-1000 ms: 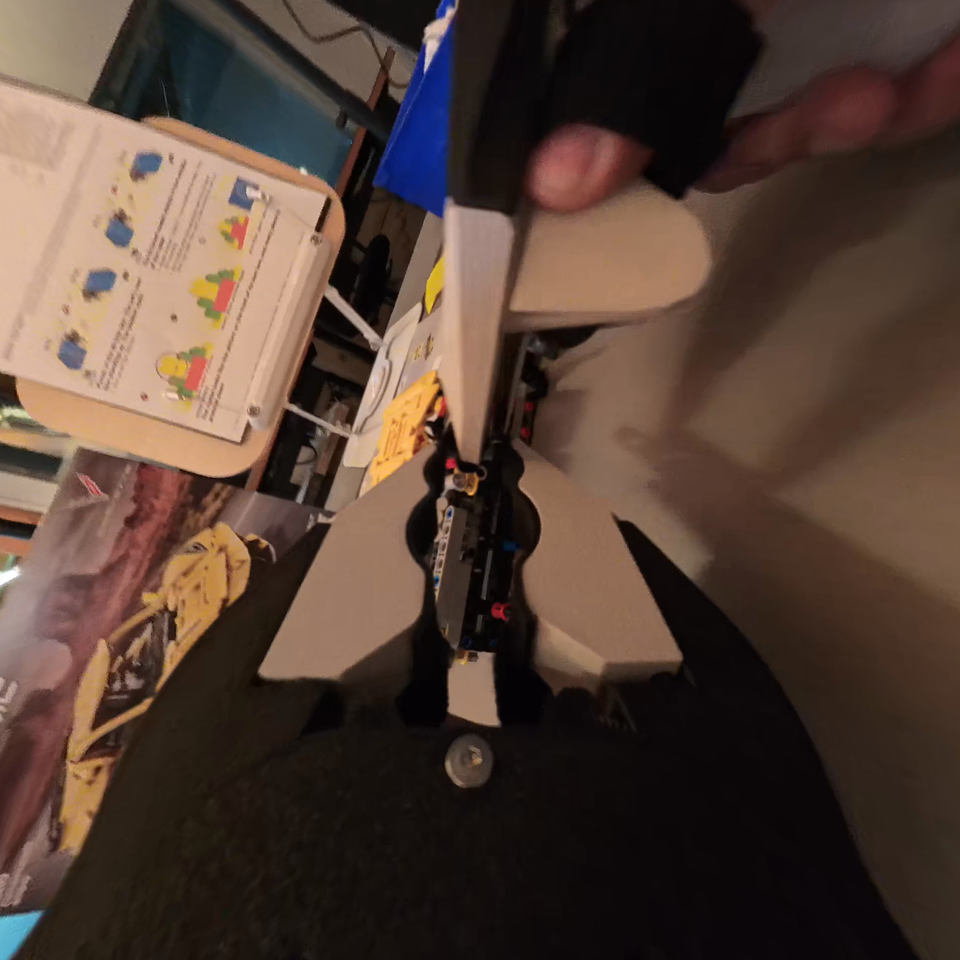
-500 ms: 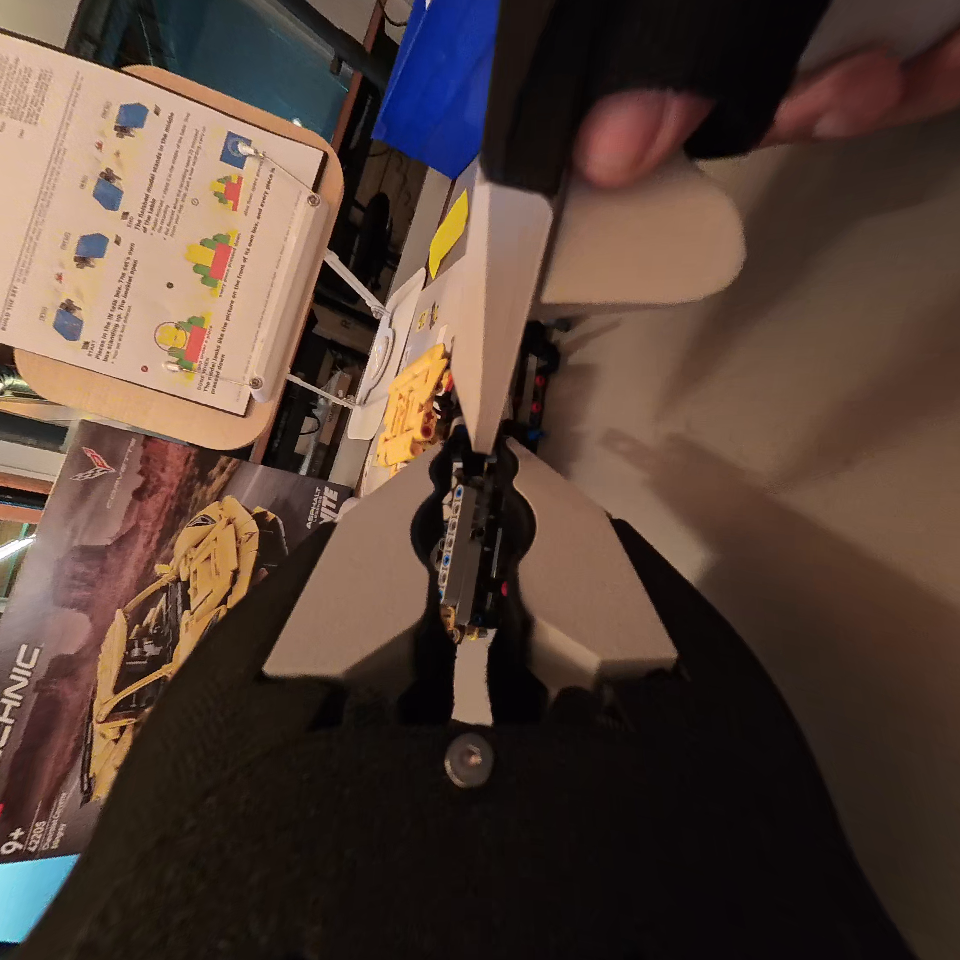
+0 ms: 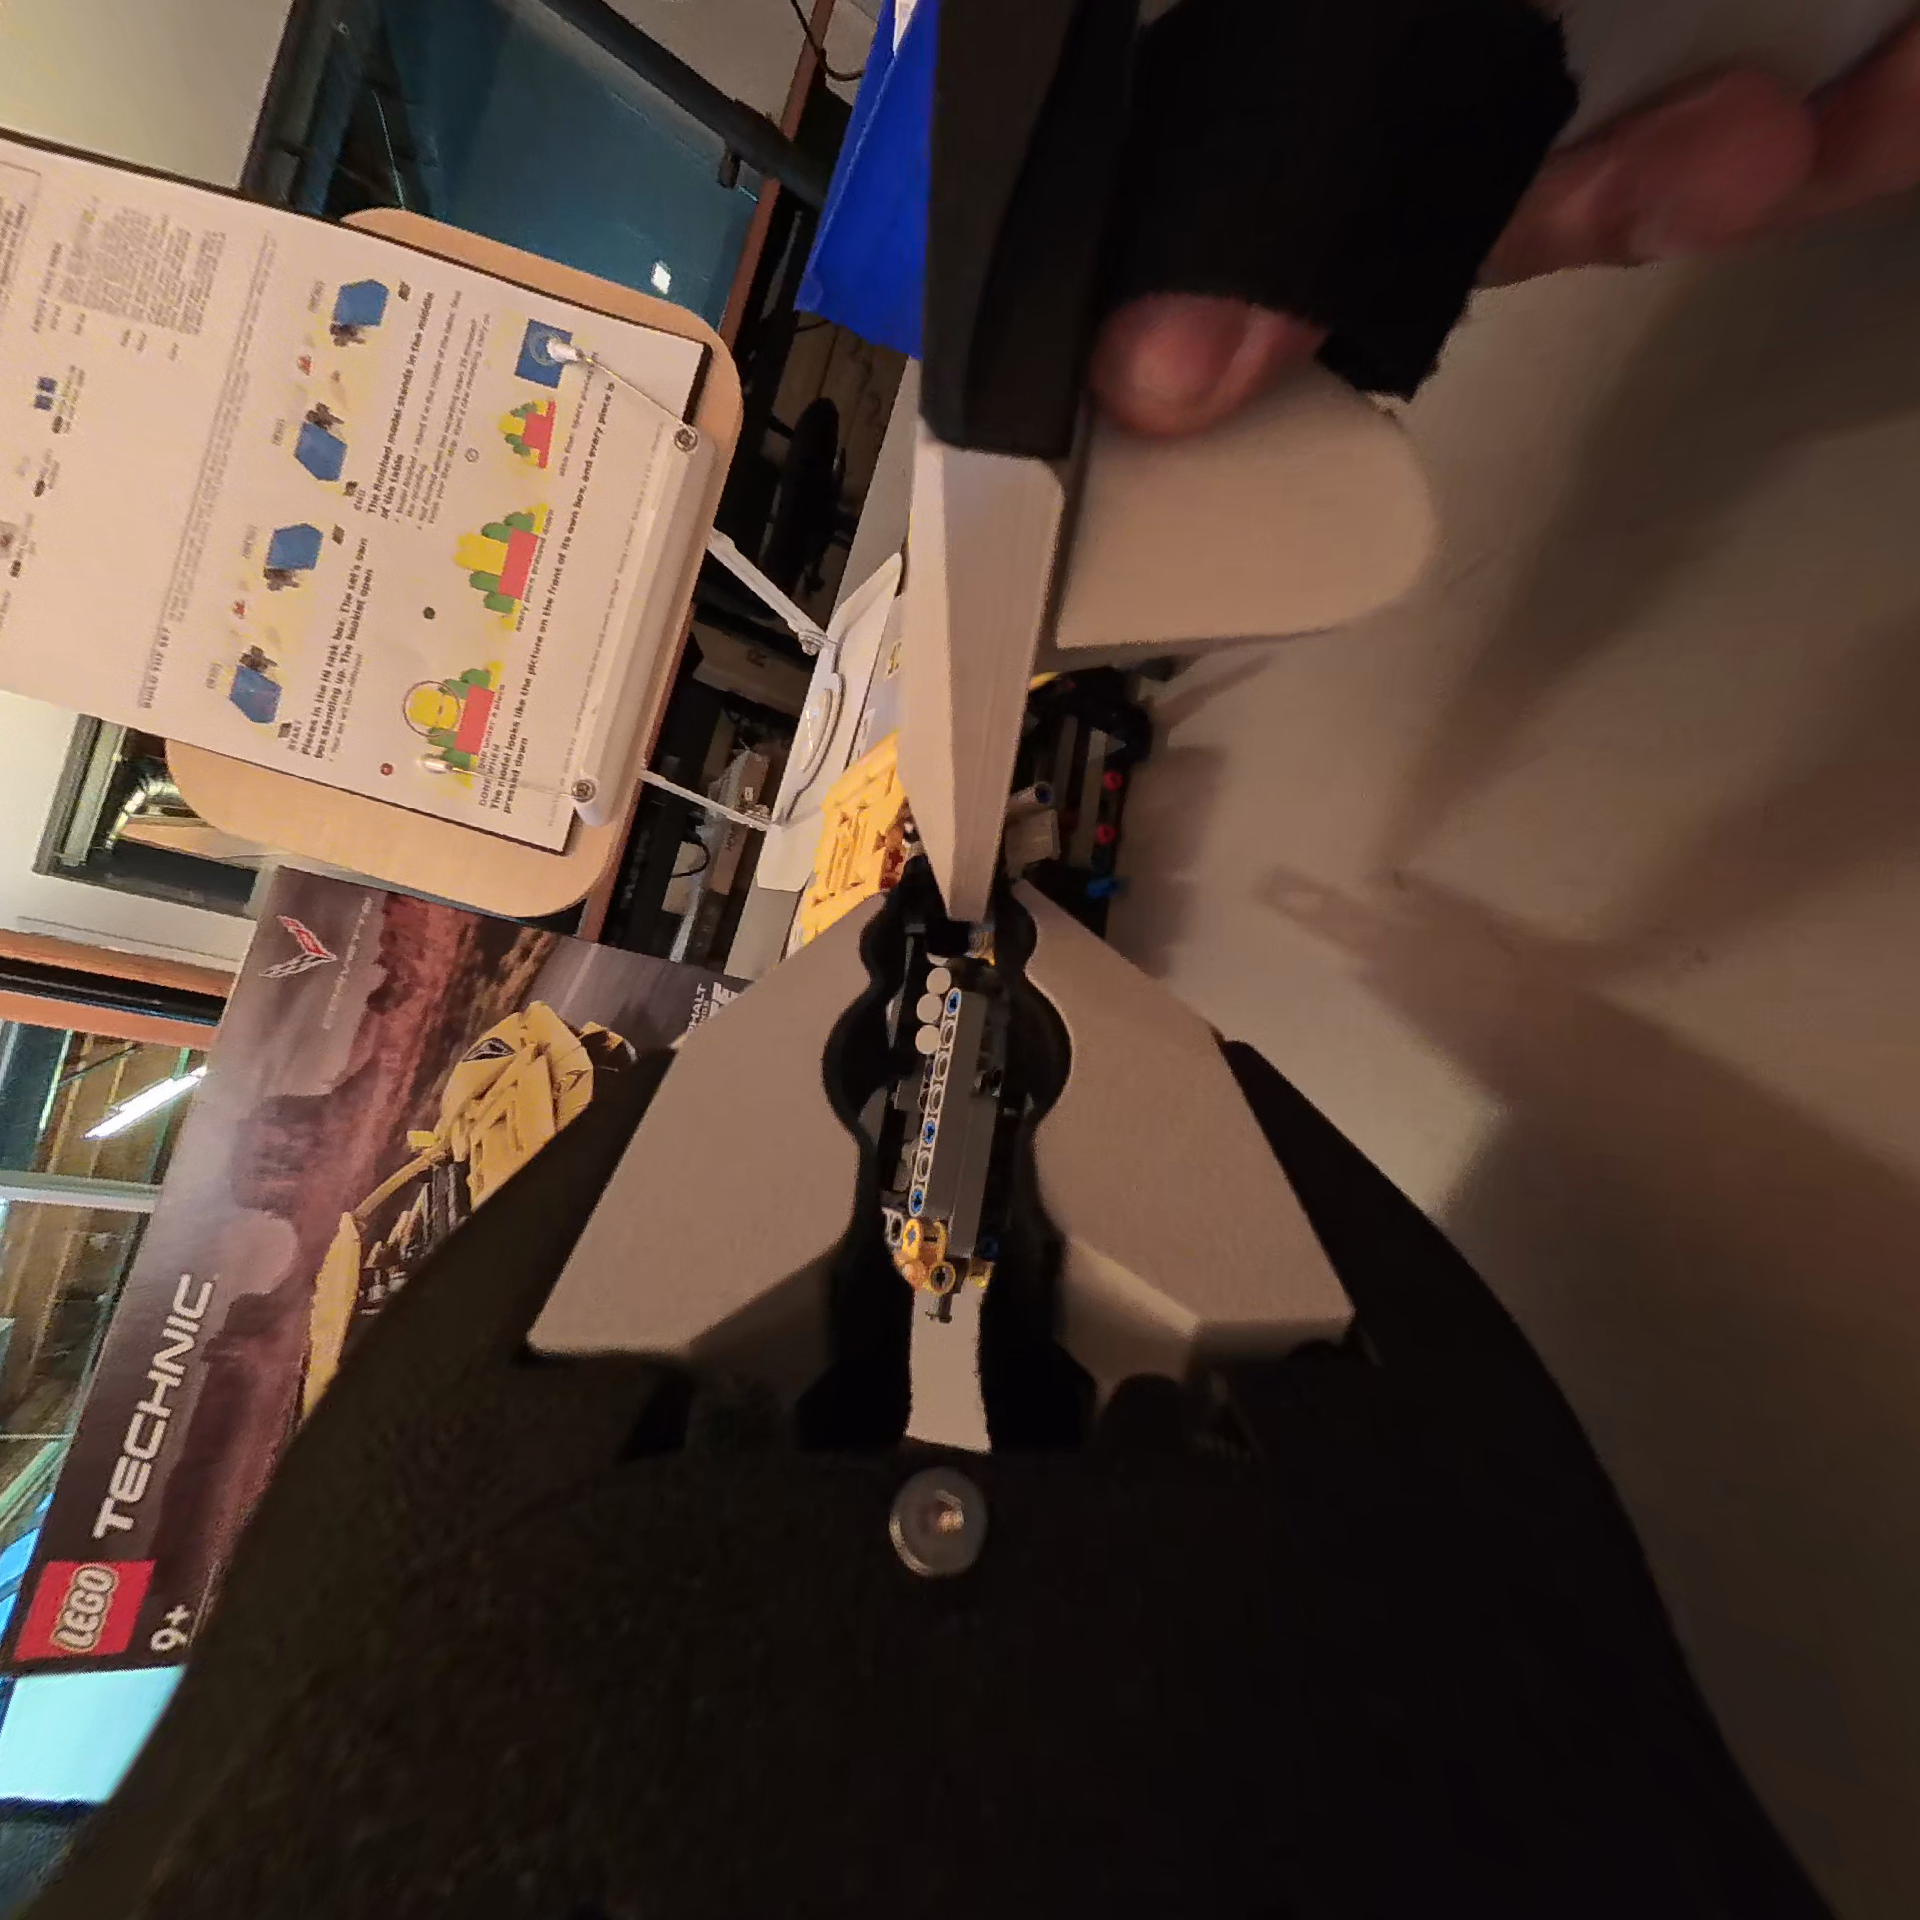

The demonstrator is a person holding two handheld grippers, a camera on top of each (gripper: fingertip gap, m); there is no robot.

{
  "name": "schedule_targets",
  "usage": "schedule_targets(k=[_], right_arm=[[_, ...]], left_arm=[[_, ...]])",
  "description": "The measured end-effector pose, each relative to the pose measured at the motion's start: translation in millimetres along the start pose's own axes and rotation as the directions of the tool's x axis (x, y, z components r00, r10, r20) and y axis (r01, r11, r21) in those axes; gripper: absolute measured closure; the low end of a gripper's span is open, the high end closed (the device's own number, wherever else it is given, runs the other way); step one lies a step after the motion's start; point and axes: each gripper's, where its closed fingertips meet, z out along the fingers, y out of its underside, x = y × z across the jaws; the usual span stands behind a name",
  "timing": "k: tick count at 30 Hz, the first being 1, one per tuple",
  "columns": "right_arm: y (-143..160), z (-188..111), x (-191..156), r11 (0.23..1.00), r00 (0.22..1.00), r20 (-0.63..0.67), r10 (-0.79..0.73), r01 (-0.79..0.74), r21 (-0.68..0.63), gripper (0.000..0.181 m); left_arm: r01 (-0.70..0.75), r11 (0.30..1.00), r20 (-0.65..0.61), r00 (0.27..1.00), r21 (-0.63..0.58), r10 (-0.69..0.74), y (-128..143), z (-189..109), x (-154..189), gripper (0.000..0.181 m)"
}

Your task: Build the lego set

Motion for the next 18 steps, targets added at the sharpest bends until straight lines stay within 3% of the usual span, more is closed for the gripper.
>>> schedule_targets(k=[5,10,13,16,18], right_arm=[[-2.8,-1.3,1.8,0.999,1.000,0.017,0.026,-0.027,0.022,0.150],[-8.1,-4.4,-0.5,0.999,1.000,0.021,0.013,-0.014,0.047,0.150],[-12.7,-8.2,3.1,0.996,0.998,-0.045,-0.052,0.055,0.067,0.150],[-26.7,-19.1,5.6,0.962,0.953,-0.199,-0.230,0.254,0.101,0.150],[-36.3,-24.1,0.2,0.906,0.880,-0.307,-0.362,0.410,0.109,0.150]], left_arm=[[0.040,0.998,-0.025,0.999,0.045,-0.039,-1.7,1.9,-1.2,0.166],[0.215,0.966,-0.118,0.973,0.140,-0.200,-6.5,-0.4,-2.8,0.165],[0.321,0.942,-0.179,0.937,0.098,-0.301,7.4,1.4,-4.8,0.164],[0.529,0.844,-0.262,0.829,0.088,-0.493,14.6,-2.8,-17.2,0.164],[0.729,0.681,-0.411,0.644,0.074,-0.645,6.4,-9.5,-23.2,0.164]])
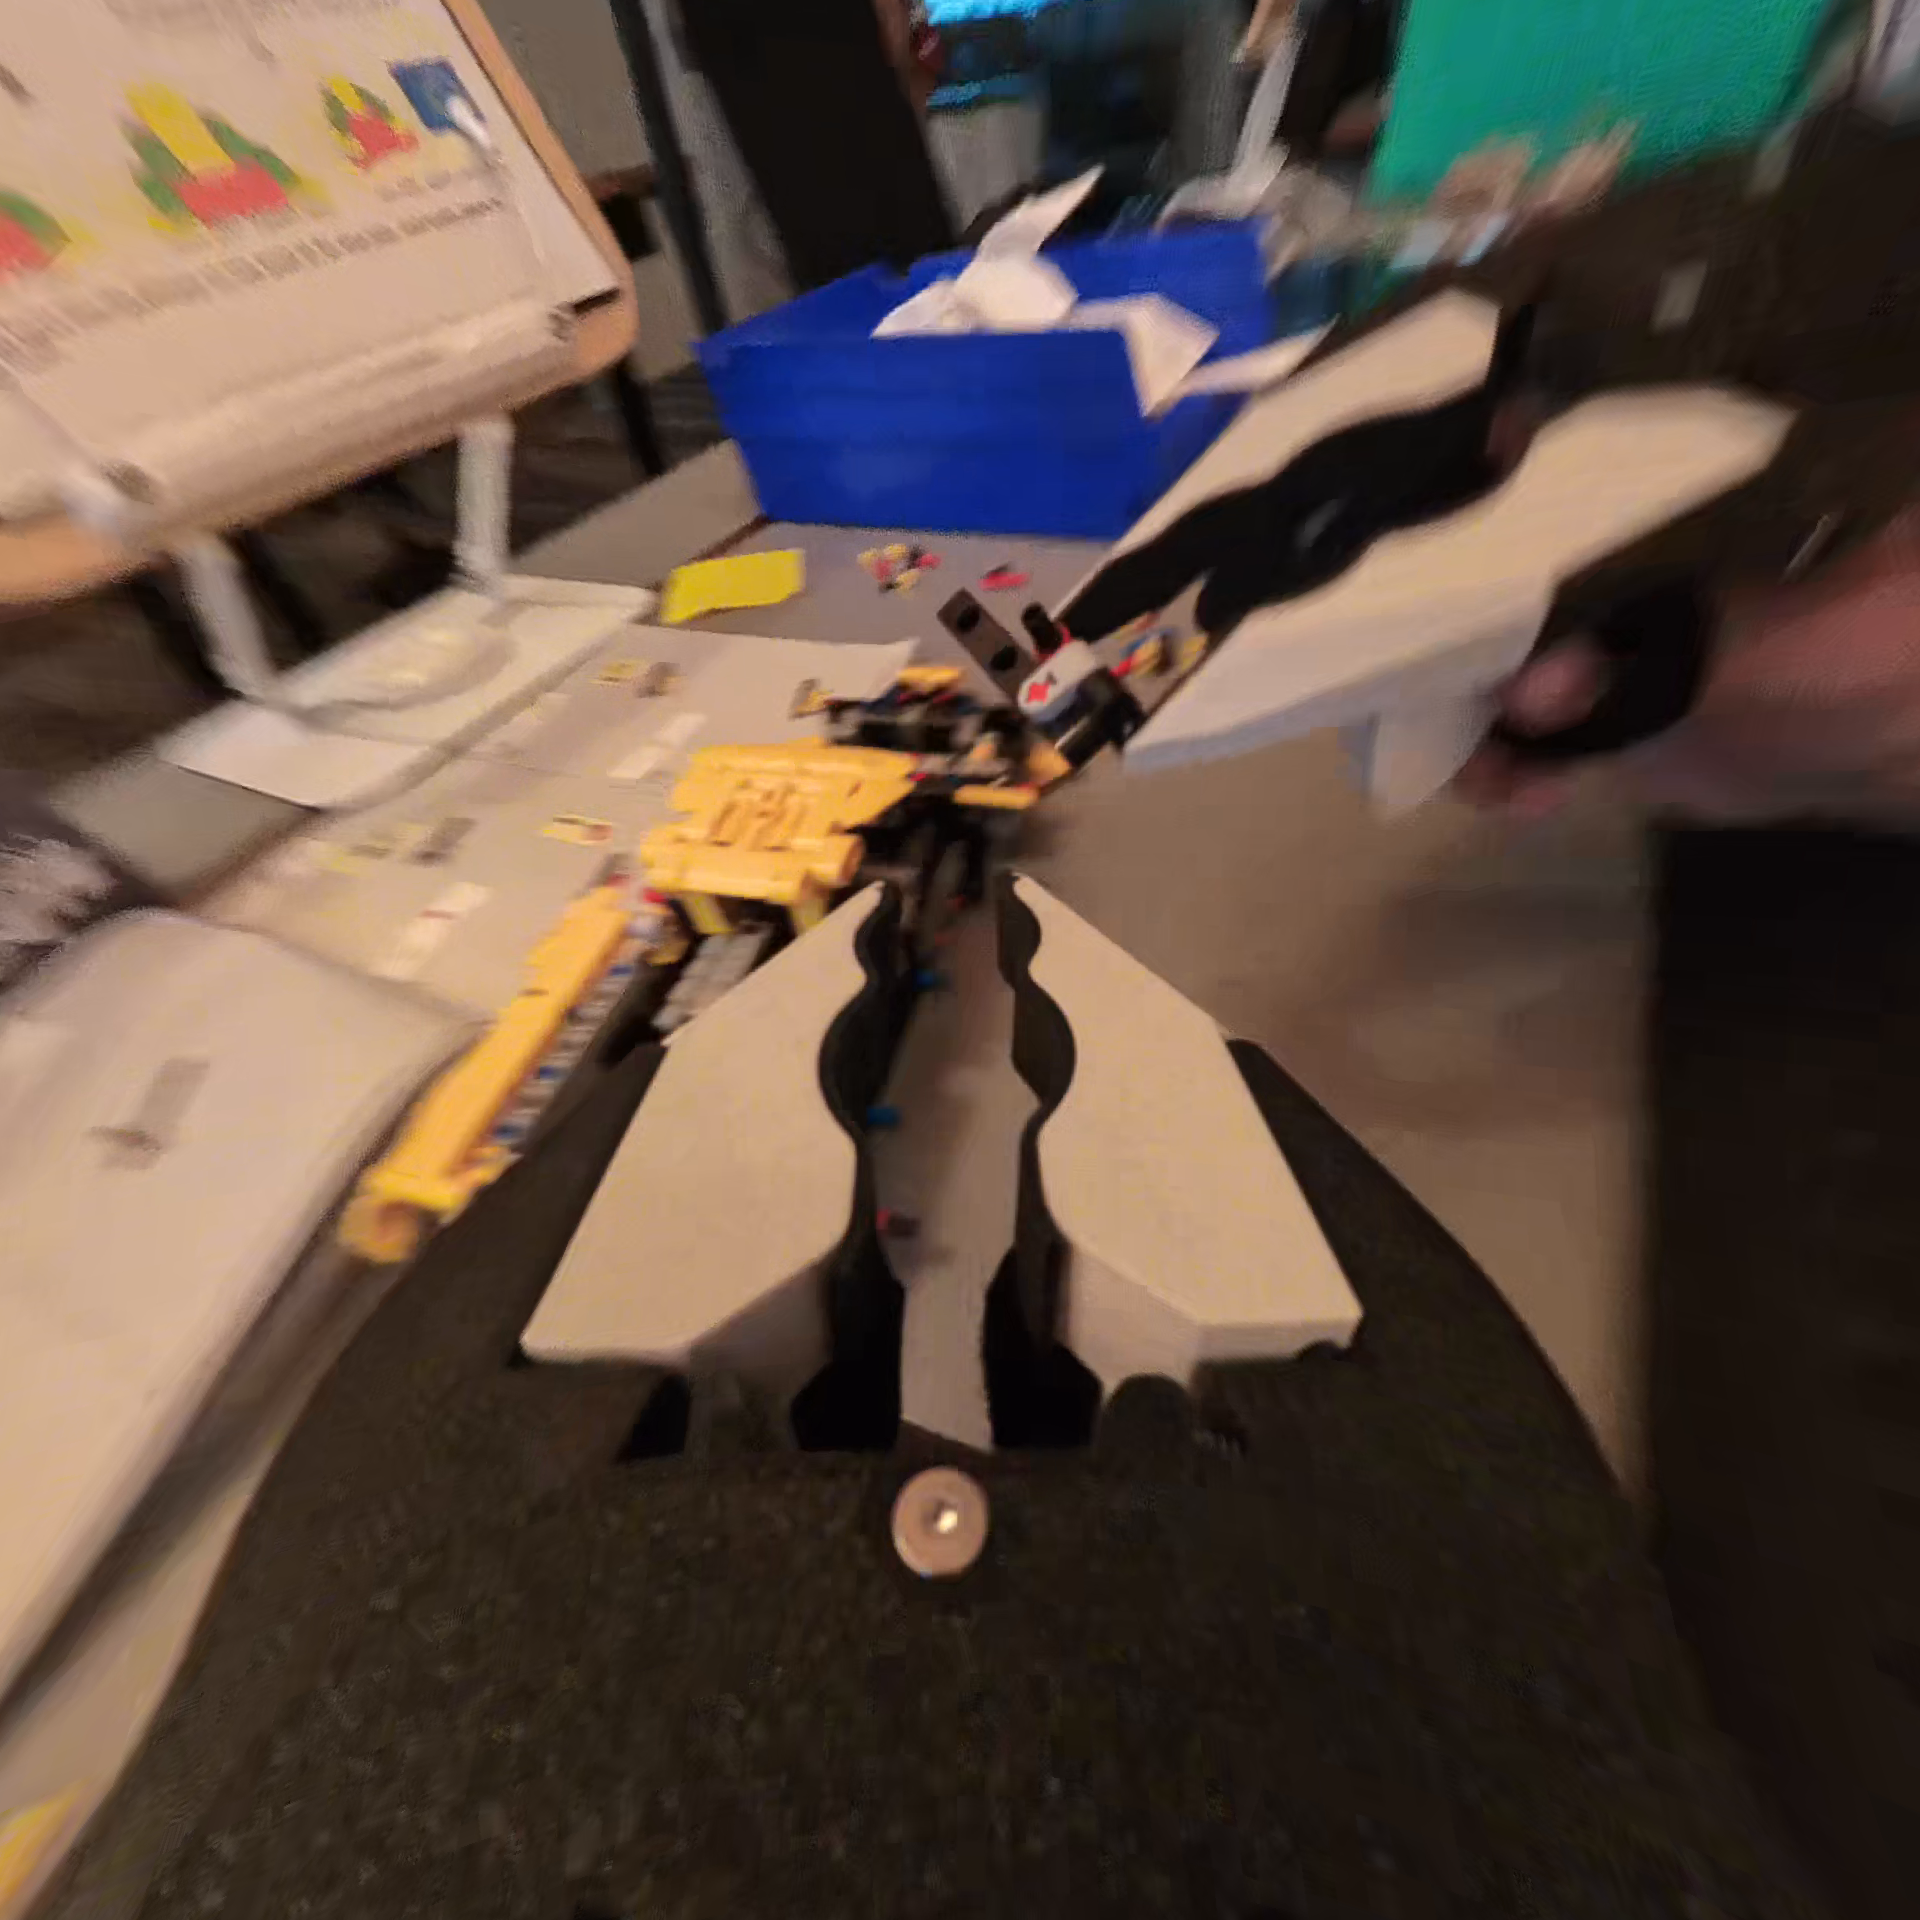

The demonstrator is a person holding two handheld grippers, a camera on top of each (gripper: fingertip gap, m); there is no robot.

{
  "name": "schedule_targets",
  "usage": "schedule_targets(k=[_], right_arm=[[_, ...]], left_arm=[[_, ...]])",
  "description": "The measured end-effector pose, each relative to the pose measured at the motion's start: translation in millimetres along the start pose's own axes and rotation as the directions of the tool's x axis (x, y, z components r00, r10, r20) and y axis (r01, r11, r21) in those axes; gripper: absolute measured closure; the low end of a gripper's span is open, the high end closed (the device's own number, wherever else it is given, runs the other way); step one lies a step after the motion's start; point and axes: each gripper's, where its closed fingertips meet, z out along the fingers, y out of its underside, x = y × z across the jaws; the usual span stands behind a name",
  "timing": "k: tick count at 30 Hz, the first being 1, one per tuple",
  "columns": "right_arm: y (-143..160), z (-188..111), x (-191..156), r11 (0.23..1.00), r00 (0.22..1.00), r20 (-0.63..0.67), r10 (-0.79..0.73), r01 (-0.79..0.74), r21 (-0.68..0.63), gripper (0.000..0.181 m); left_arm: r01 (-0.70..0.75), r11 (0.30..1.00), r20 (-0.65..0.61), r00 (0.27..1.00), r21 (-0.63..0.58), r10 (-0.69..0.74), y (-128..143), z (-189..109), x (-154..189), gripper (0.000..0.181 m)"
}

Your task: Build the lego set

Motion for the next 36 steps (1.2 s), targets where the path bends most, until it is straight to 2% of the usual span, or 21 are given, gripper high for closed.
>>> schedule_targets(k=[2,4,11,14,17,20,25,27,28,30,32,33,36], right_arm=[[-4.0,-0.9,-0.9,0.994,0.991,-0.078,-0.111,0.111,-0.005,0.151],[-3.4,1.3,-5.2,0.989,0.985,-0.092,-0.145,0.144,-0.027,0.151],[4.1,8.2,-7.6,0.968,0.960,-0.137,-0.243,0.231,-0.100,0.151],[5.0,10.5,-12.1,0.957,0.950,-0.137,-0.282,0.268,-0.113,0.151],[6.8,11.7,-14.3,0.950,0.945,-0.133,-0.300,0.285,-0.125,0.151],[7.6,12.7,-15.6,0.956,0.952,-0.119,-0.282,0.269,-0.118,0.151],[21.6,18.0,-17.1,0.971,0.981,-0.063,-0.186,0.174,-0.163,0.149],[17.3,15.6,-19.5,0.987,0.993,-0.027,-0.116,0.112,-0.111,0.130],[14.4,11.7,-16.1,0.993,0.996,-0.023,-0.086,0.084,-0.085,0.132],[7.5,0.0,4.2,0.999,0.997,-0.061,-0.039,0.037,-0.038,0.139],[6.4,-13.9,35.4,1.000,0.990,-0.138,0.024,-0.024,-0.002,0.144],[12.2,-19.3,52.1,0.998,0.982,-0.180,0.055,-0.058,-0.012,0.143],[40.4,-31.7,95.9,0.985,0.945,-0.314,0.095,-0.134,-0.106,0.138]], left_arm=[[0.256,0.964,-0.190,0.952,0.065,-0.240,-15.7,-4.7,10.4,0.155],[0.428,0.899,-0.322,0.867,0.093,-0.380,-28.6,-10.5,13.8,0.150],[0.578,0.816,-0.433,0.741,0.023,-0.513,-29.9,-7.3,22.2,0.150],[0.570,0.821,-0.411,0.747,-0.008,-0.523,-23.2,-1.4,24.1,0.150],[0.565,0.825,-0.395,0.753,-0.023,-0.526,-19.2,1.4,24.3,0.161],[0.552,0.833,-0.385,0.763,-0.029,-0.519,-16.6,1.1,23.2,0.162],[0.557,0.825,-0.338,0.761,-0.099,-0.554,-1.2,4.7,17.6,0.163],[0.539,0.832,-0.289,0.783,-0.130,-0.552,9.0,4.9,9.3,0.163],[0.505,0.849,-0.274,0.803,-0.155,-0.528,14.4,3.9,8.8,0.163],[0.411,0.874,-0.311,0.821,-0.260,-0.479,29.9,-0.8,23.5,0.163],[0.358,0.863,-0.409,0.771,-0.357,-0.489,39.0,-9.5,46.4,0.164],[0.332,0.868,-0.420,0.773,-0.370,-0.475,42.1,-10.8,51.0,0.164],[0.191,0.906,-0.388,0.856,-0.378,-0.342,52.9,-8.8,54.3,0.164]])
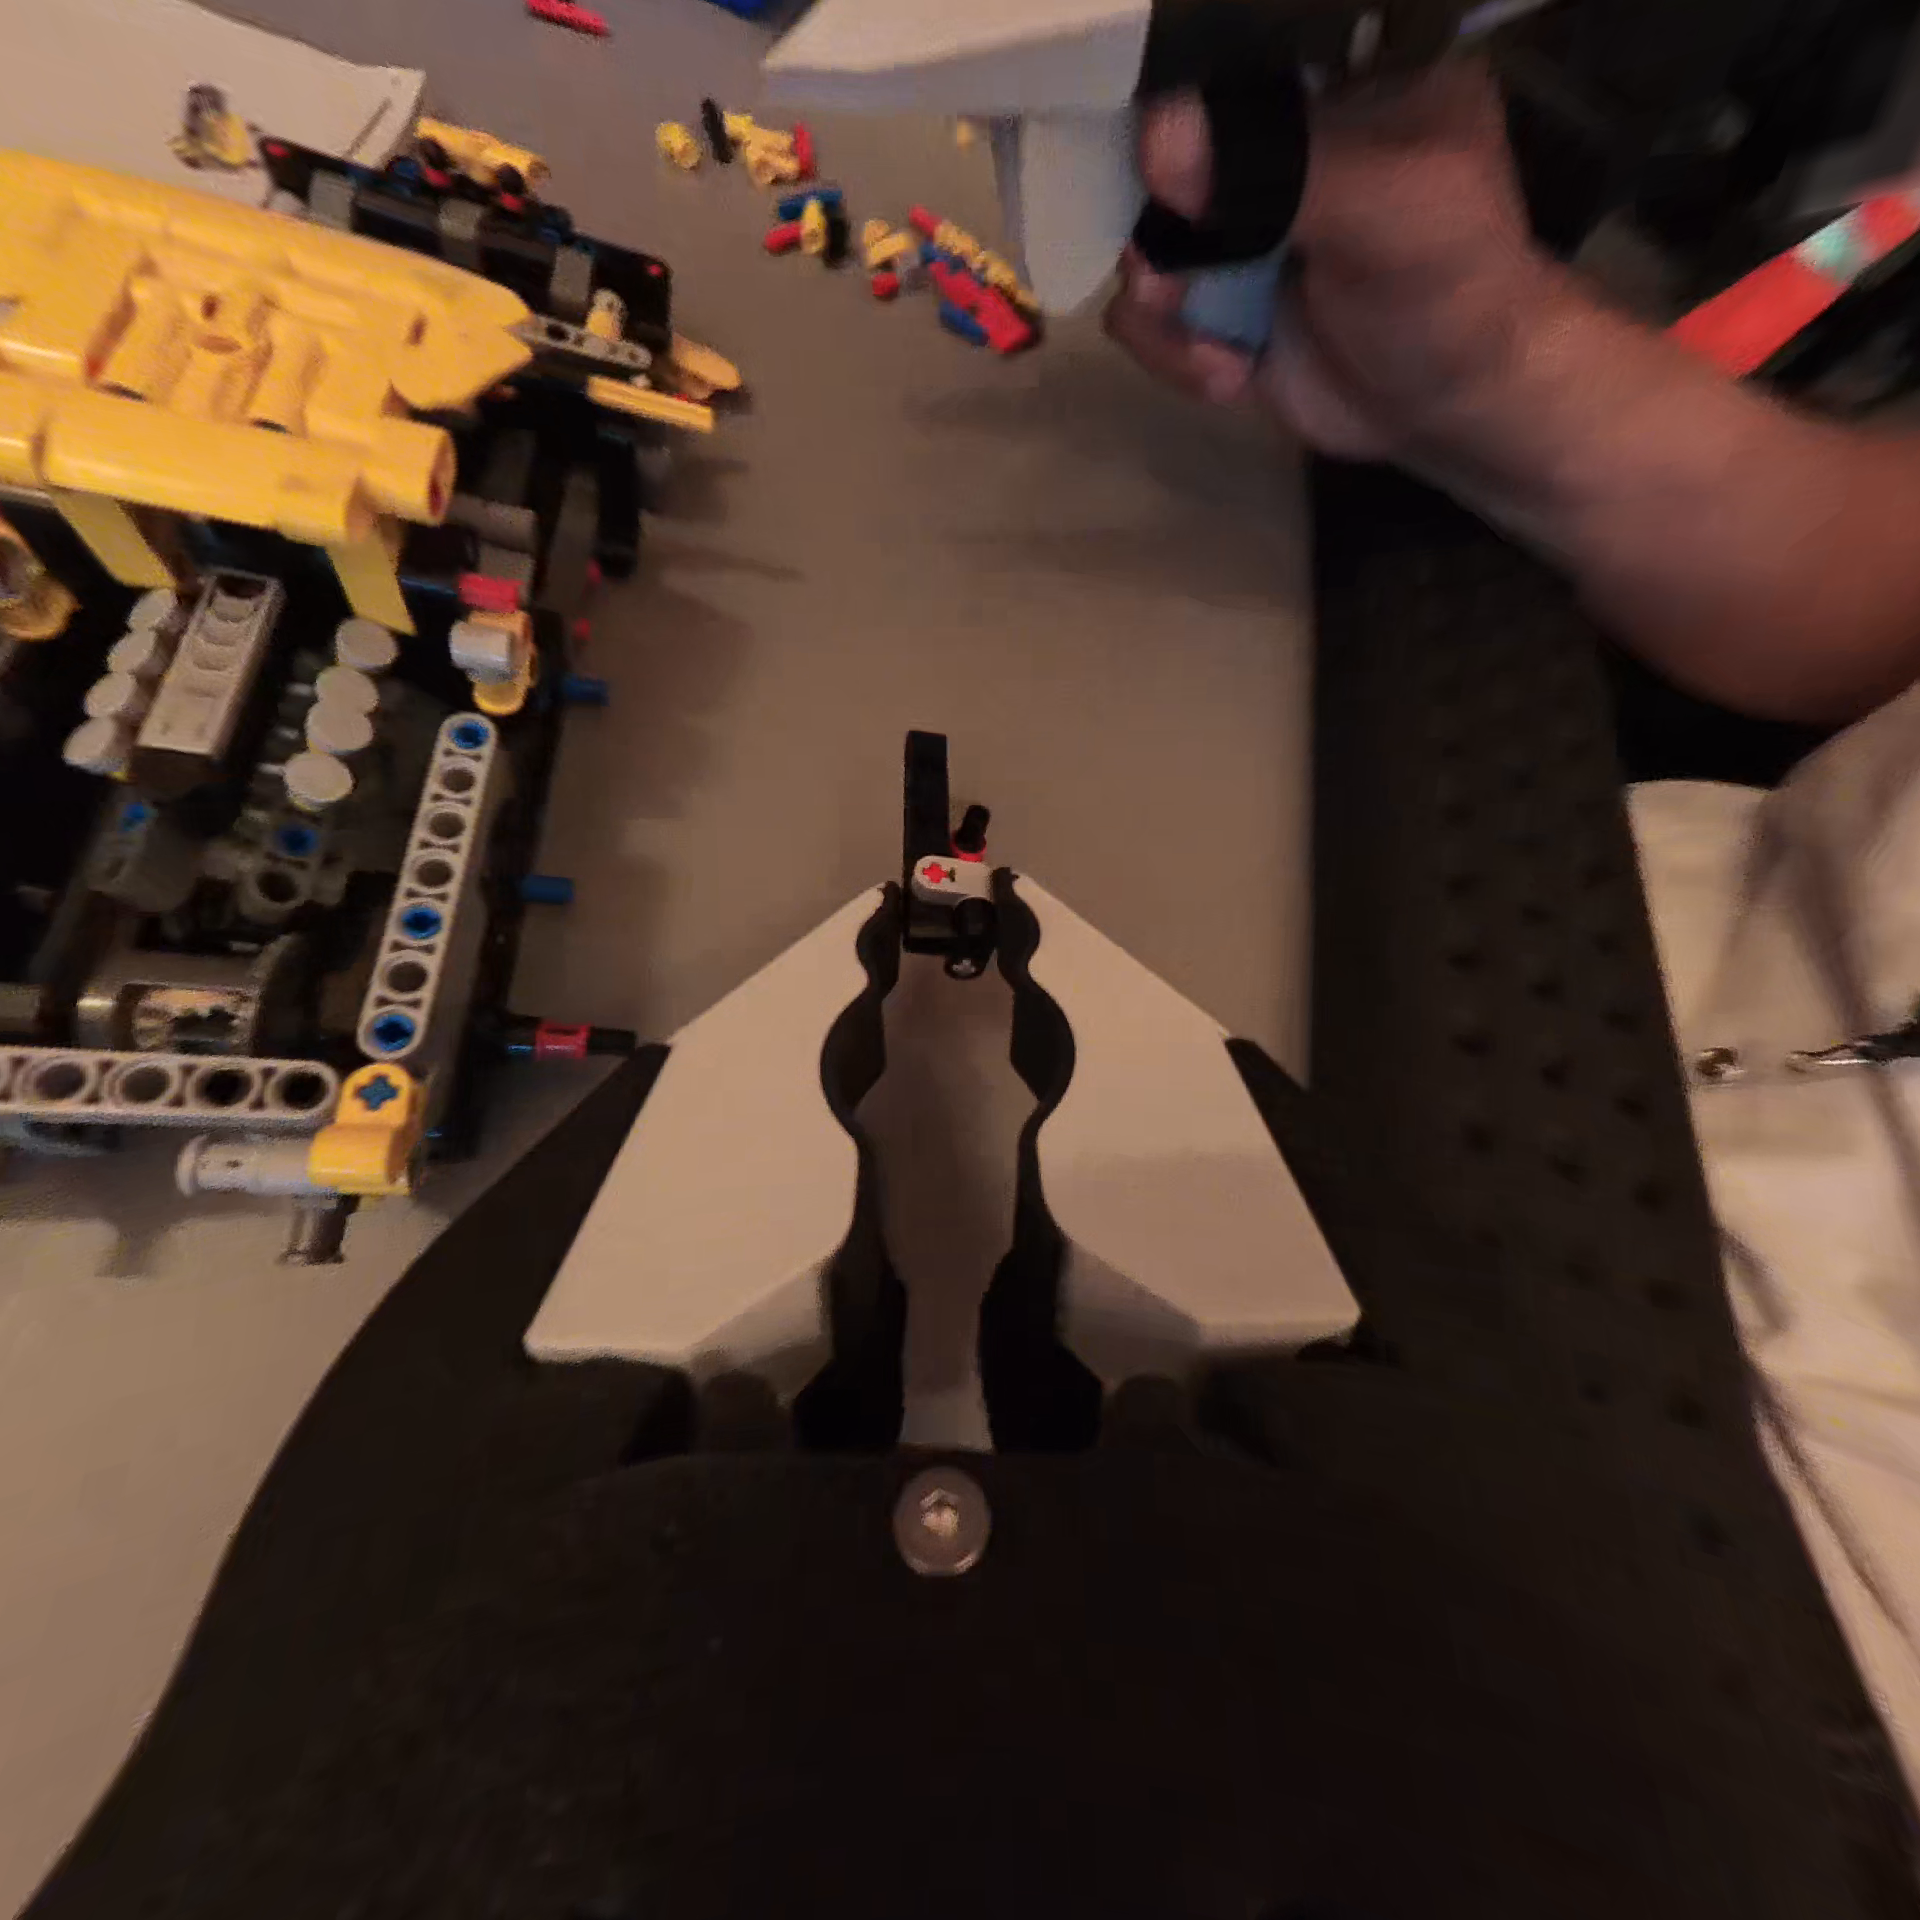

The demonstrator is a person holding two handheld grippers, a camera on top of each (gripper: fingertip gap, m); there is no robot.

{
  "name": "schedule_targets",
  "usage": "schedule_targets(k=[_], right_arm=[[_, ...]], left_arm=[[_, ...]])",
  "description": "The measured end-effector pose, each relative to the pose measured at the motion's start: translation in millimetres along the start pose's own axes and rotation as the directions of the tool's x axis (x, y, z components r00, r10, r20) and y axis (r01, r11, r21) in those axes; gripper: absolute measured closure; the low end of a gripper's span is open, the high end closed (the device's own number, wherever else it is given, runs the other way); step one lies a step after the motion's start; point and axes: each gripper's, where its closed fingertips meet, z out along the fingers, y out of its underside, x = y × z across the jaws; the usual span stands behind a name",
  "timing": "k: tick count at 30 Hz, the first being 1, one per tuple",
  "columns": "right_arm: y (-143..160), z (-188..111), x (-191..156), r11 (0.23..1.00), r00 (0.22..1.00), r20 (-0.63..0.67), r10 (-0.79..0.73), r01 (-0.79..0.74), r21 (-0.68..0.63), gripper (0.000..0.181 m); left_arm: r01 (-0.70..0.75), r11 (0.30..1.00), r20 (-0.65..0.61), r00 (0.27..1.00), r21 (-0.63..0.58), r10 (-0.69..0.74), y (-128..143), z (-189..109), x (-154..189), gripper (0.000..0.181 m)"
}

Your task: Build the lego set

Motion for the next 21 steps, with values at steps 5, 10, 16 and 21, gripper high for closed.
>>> schedule_targets(k=[5,10,16,21], right_arm=[[7.0,1.8,15.5,0.991,0.991,-0.006,0.133,-0.133,-0.004,0.142],[12.0,5.0,16.2,0.991,0.992,-0.018,0.127,-0.127,-0.028,0.146],[14.8,6.2,17.7,0.988,0.989,-0.015,0.150,-0.151,-0.035,0.147],[15.0,5.9,17.9,0.985,0.986,-0.006,0.169,-0.169,-0.032,0.147]], left_arm=[[-0.049,0.993,0.139,0.988,-0.111,0.064,15.6,5.8,-10.6,0.165],[-0.071,0.986,0.149,0.984,-0.149,0.094,19.9,12.9,-7.7,0.165],[-0.066,0.989,0.148,0.985,-0.132,0.086,18.9,13.0,-6.5,0.157],[0.071,0.996,0.208,0.975,0.057,-0.082,2.2,-28.3,-18.5,0.147]])
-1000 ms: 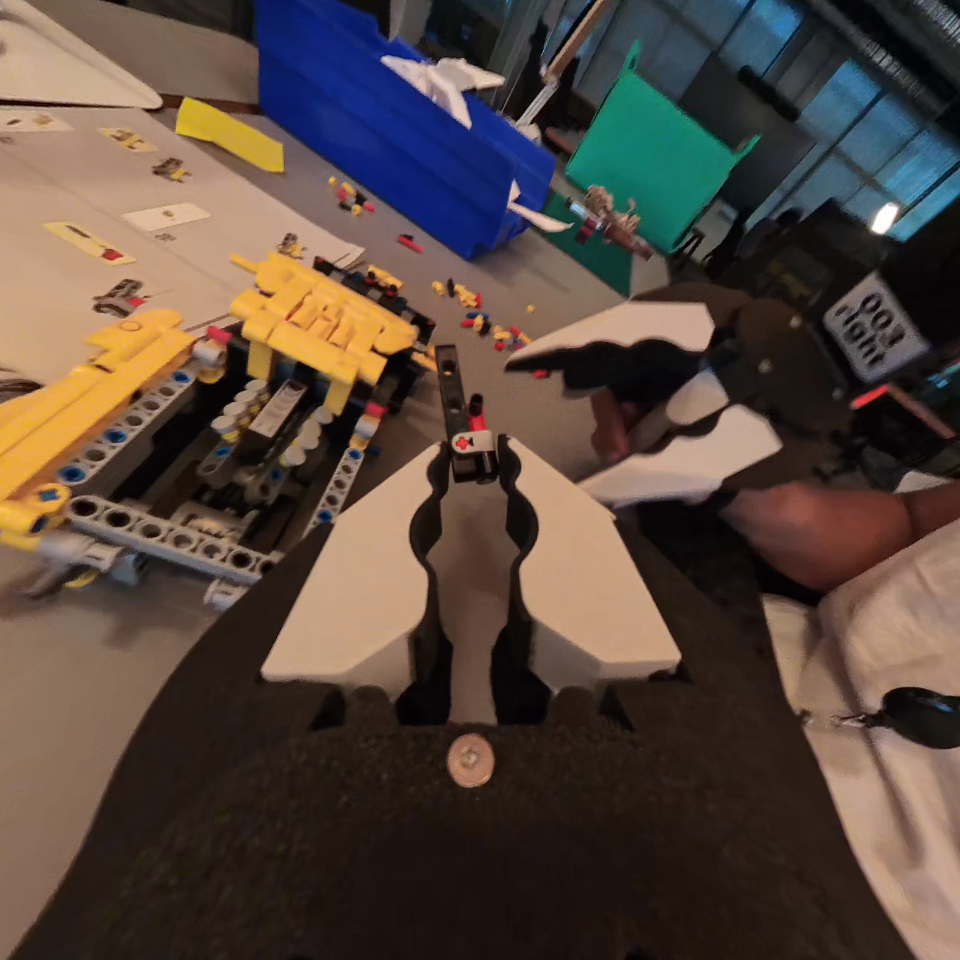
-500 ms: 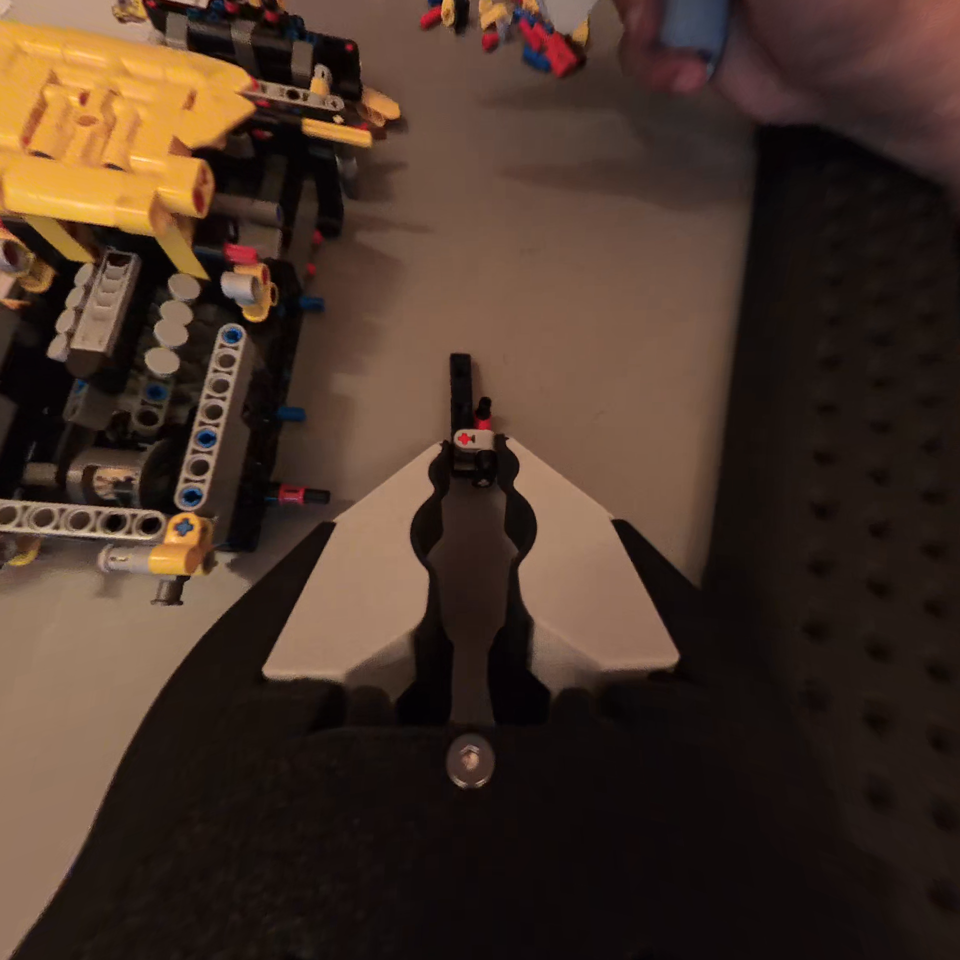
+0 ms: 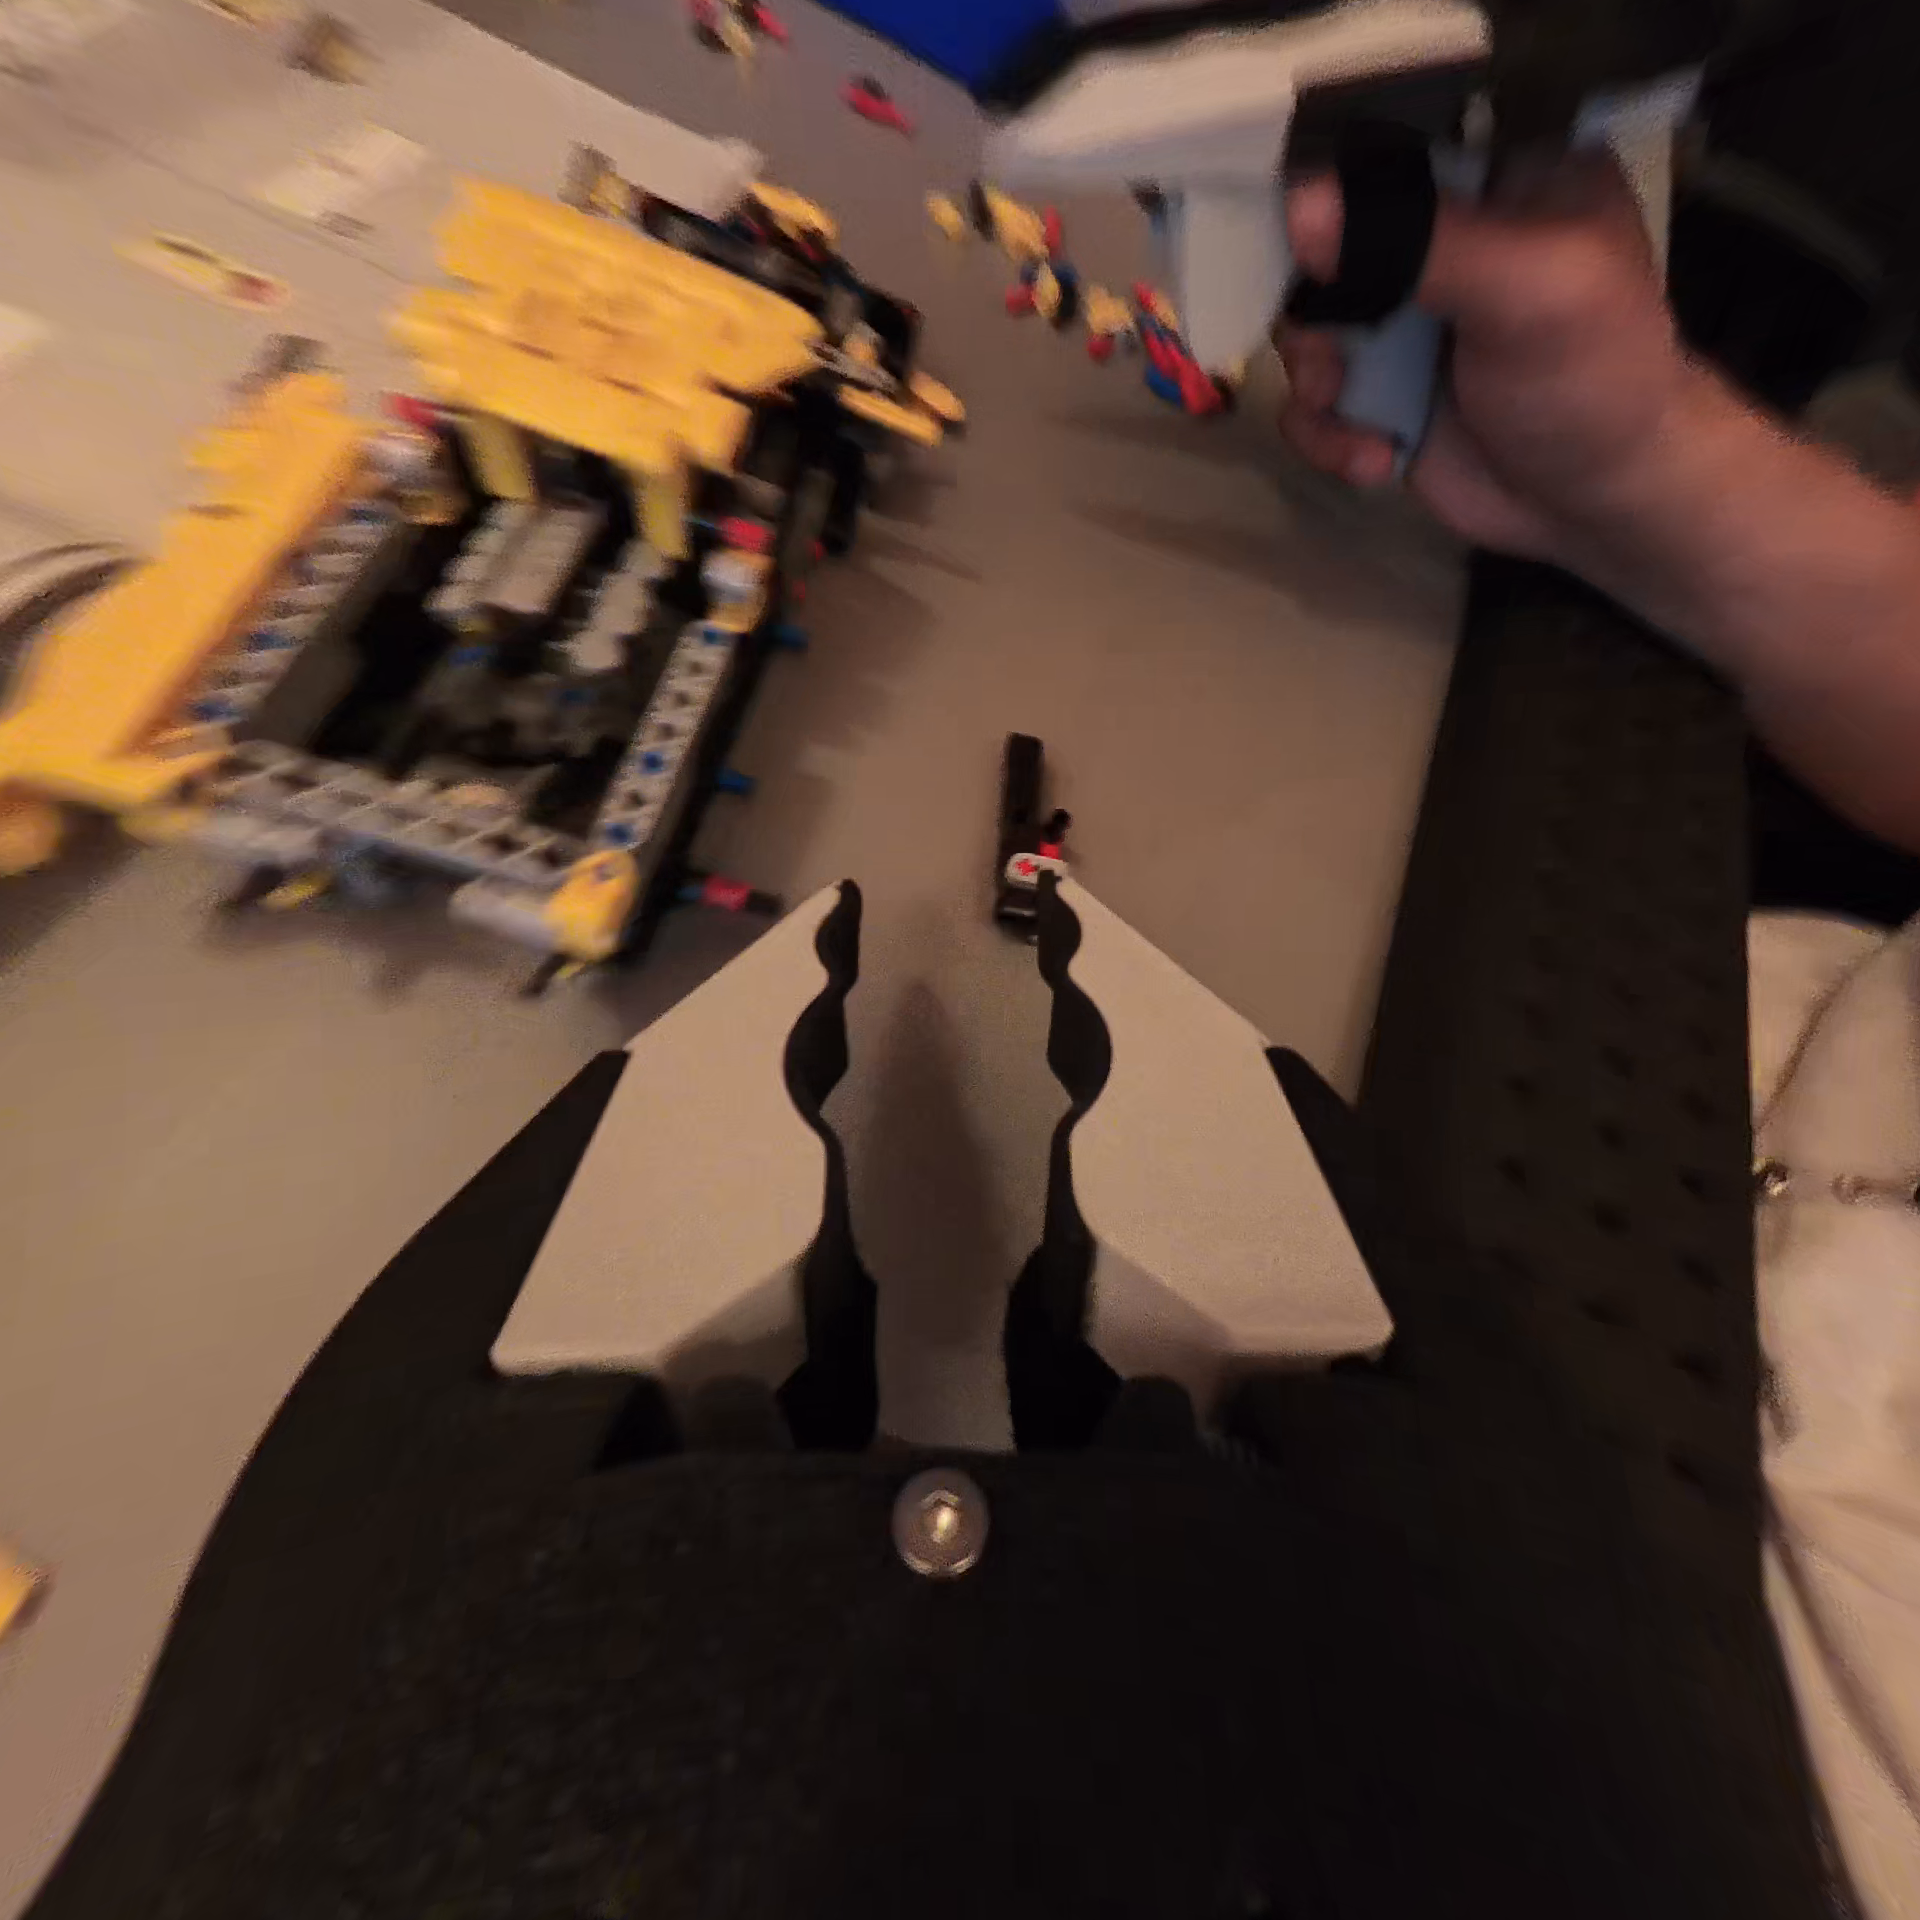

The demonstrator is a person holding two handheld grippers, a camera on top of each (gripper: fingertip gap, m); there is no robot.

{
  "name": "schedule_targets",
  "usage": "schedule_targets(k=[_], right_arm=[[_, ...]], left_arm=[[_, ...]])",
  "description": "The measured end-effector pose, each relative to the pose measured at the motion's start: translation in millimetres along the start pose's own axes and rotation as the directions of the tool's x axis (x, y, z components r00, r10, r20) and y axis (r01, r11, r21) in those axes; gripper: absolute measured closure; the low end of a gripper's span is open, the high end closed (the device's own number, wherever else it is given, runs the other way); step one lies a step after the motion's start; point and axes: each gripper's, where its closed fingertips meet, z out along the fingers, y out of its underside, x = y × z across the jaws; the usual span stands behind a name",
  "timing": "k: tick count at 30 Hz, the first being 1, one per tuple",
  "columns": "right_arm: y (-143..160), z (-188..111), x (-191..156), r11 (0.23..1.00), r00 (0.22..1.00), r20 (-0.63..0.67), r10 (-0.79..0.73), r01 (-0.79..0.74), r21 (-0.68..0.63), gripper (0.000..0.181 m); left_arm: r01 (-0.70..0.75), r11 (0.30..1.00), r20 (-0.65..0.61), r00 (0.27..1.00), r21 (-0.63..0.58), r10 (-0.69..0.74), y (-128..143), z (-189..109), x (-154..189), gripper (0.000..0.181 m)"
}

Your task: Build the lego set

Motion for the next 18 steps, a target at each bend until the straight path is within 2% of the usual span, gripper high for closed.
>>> schedule_targets(k=[3,6,8,10,13,18], right_arm=[[0.5,0.2,-1.4,1.000,1.000,0.015,0.025,-0.024,-0.002,0.148],[2.6,2.5,-7.1,0.999,0.997,0.051,0.049,-0.049,-0.016,0.148],[3.4,3.5,-10.3,0.999,0.997,0.061,0.046,-0.045,-0.021,0.148],[4.6,3.8,-12.4,0.999,0.997,0.063,0.033,-0.032,-0.027,0.150],[7.3,4.9,-14.0,0.999,0.997,0.066,0.025,-0.022,-0.040,0.151],[7.8,5.8,-14.7,0.999,0.997,0.073,0.035,-0.031,-0.043,0.152]], left_arm=[[0.079,0.989,0.187,0.977,0.127,-0.102,0.2,-58.2,-30.3,0.148],[0.104,0.975,0.368,0.914,0.198,-0.172,23.5,-128.9,-59.0,0.148],[0.105,0.979,0.461,0.870,0.174,-0.175,47.7,-166.4,-73.7,0.148],[0.124,0.989,0.556,0.819,0.074,-0.145,78.5,-197.8,-87.2,0.147],[0.123,0.992,0.611,0.788,-0.041,-0.073,108.9,-230.9,-94.2,0.148],[0.143,0.989,0.560,0.822,-0.033,-0.101,118.0,-246.8,-96.4,0.151]])
